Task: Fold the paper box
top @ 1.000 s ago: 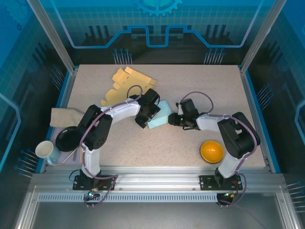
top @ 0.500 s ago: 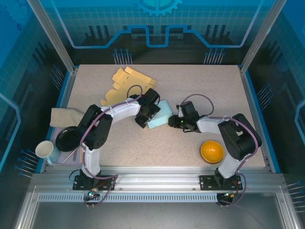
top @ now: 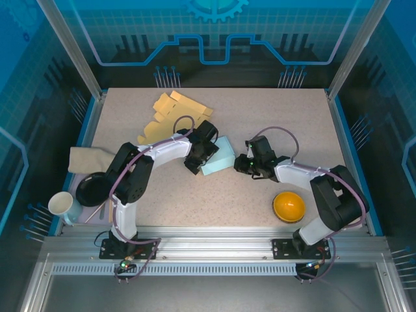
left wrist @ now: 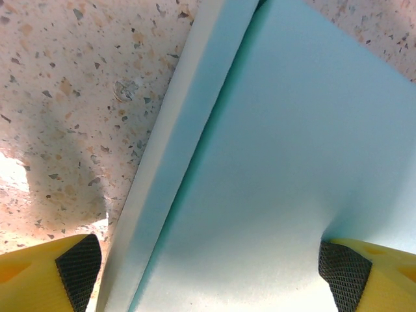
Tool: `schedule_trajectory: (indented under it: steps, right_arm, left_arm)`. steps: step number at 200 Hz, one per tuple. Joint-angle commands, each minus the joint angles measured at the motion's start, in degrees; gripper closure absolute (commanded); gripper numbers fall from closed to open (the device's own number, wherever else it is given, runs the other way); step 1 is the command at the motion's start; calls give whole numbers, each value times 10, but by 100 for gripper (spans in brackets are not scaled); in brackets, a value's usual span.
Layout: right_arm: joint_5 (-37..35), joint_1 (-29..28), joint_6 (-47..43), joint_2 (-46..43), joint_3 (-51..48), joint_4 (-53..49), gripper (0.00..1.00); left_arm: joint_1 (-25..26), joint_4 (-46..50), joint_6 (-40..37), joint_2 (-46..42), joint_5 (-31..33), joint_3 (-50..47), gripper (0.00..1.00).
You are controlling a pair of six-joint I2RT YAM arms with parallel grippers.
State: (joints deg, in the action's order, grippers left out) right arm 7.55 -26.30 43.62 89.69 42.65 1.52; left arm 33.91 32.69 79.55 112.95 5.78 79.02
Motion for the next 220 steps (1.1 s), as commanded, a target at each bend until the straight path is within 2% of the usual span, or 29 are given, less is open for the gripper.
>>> schedule_trajectory:
  steps: [1, 49, 90, 122, 142, 175, 220]
  right_arm:
    - [10, 4, 41, 26, 7, 27, 95]
    - [47, 2, 83, 115, 10, 161, 96]
    - [46, -58, 119, 183, 26, 315, 96]
    - [44, -95, 136, 206, 73, 314, 94]
    - [69, -98, 142, 227, 130, 253, 94]
    - [43, -90, 158, 215, 113, 271, 94]
    - [61, -69, 152, 204, 118, 231, 93]
  left_arm:
    - [2, 90, -7, 54, -16, -25, 8]
    - [3, 81, -9, 60, -31, -27, 8]
    - [16, 71, -10, 69, -50, -20, 9]
    - [24, 62, -12, 73, -64, -16, 9]
    - [28, 58, -15, 75, -77, -13, 9]
    - [32, 60, -19, 73, -83, -7, 10]
    - [40, 53, -22, 73, -123, 4, 9]
